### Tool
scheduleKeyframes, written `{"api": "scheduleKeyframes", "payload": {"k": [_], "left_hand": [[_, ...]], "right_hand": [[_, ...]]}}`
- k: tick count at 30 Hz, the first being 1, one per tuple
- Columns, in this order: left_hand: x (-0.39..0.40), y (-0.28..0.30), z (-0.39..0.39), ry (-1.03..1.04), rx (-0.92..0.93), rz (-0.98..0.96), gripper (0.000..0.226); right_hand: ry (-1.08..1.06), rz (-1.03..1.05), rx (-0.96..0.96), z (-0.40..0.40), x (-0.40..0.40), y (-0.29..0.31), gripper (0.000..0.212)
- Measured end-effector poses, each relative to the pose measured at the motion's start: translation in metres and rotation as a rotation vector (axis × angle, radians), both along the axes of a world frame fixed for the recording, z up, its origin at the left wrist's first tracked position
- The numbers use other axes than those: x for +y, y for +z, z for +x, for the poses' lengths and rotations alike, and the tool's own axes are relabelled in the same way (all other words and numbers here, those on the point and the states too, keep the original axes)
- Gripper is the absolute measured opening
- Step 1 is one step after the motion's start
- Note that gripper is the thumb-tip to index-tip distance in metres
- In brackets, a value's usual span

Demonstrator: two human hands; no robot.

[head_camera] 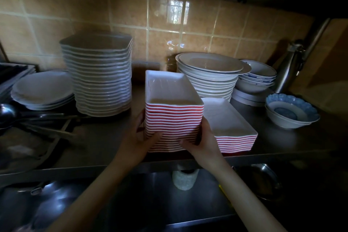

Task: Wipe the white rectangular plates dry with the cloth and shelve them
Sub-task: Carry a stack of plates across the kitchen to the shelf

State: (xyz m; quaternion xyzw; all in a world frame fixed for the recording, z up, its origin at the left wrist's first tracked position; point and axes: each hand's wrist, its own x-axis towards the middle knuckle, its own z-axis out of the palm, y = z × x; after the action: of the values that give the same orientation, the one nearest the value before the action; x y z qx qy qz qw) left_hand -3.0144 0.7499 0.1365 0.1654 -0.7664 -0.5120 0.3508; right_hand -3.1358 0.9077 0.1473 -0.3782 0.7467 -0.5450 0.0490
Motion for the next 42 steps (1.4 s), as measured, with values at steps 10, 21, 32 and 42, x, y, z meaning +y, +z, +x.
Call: {"api": "scheduleKeyframes", "payload": {"k": [10,21,32,42], "left_hand": [[0.002,-0.009,0.012,-0.038,-0.003,0.029,0.078],[0.004,-0.009,0.019,-0.117,-0.03,0.058,0.09],[0.002,-0.025,0.012,-0.076,-0.037,-0.033,0.092],[-0.01,-0.023,0.007,-0.014,-0.033,-0.049,0.093]], "right_hand": [[-0.032,0.056,-0.122,0.004,0.017,0.003,0.085],[-0.07,0.199,0.002,0.015,0.004,0.011,0.113],[-0.078,0.196,0.18,0.0,-0.004,-0.007,0.118],[-0.036,0.163,0.183,-0.008,-0.02,-0.014,0.115]]}}
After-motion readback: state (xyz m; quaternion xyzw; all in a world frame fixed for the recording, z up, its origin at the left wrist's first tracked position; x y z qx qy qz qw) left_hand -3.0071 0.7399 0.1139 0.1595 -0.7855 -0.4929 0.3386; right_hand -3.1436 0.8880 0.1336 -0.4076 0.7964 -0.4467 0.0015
